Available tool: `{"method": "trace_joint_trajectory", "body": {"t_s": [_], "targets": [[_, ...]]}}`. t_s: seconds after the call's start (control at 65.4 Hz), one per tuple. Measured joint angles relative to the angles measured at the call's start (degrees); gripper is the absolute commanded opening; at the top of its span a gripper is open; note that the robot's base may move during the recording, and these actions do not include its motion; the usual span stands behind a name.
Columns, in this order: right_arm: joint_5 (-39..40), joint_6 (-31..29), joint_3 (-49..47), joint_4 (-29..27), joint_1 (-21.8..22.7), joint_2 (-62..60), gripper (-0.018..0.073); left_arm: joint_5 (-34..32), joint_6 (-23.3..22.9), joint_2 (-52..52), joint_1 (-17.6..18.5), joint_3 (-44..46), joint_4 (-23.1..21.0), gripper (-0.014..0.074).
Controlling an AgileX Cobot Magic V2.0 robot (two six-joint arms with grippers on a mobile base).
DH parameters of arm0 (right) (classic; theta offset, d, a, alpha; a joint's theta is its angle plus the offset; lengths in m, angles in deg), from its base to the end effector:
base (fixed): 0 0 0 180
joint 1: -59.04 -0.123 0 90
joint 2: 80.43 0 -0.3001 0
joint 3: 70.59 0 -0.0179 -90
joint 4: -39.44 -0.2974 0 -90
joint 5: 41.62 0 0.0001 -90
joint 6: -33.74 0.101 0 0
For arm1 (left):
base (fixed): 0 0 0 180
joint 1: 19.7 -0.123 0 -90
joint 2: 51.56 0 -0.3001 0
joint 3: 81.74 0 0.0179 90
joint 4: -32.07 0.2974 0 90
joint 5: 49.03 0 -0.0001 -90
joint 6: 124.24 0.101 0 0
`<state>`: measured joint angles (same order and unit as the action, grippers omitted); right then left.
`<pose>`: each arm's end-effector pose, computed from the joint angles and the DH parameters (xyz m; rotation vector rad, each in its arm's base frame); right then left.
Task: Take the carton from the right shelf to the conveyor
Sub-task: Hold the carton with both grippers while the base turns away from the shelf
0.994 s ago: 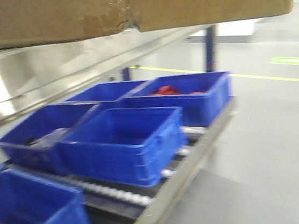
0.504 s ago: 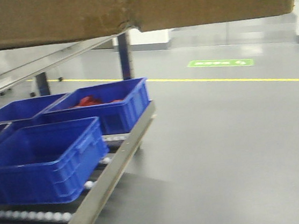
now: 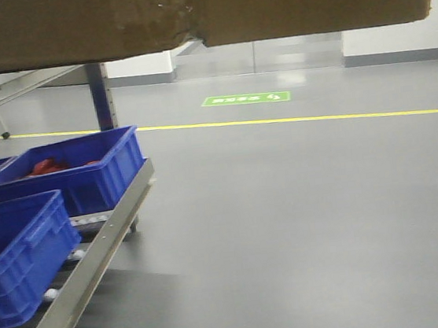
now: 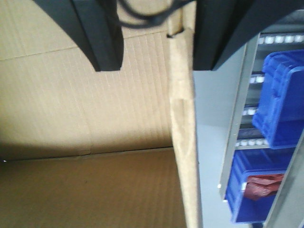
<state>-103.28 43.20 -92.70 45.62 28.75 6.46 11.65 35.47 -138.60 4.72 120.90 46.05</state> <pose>0.2864 0.1562 0.5060 -0.4036 2.1756 0.2539 0.3060 -0.1156 0.5116 0.0875 2.1570 -0.1510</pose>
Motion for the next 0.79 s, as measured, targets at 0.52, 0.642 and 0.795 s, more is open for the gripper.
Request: {"method": "trace_joint_trajectory", "body": {"t_s": [0.52,0.642,0.795], "targets": [[0.0,0.0,0.0,0.0,0.0,0.0,-0.0067,0.0,0.0,0.0,0.0,0.0,0.0,-0.0009],[0.0,0.0,0.0,0.0,0.0,0.0,-0.0067,0.0,0.0,0.0,0.0,0.0,0.0,-0.0009],[0.0,0.0,0.0,0.0,0.0,0.0,-0.0067,0.0,0.0,0.0,0.0,0.0,0.0,-0.0009]]}}
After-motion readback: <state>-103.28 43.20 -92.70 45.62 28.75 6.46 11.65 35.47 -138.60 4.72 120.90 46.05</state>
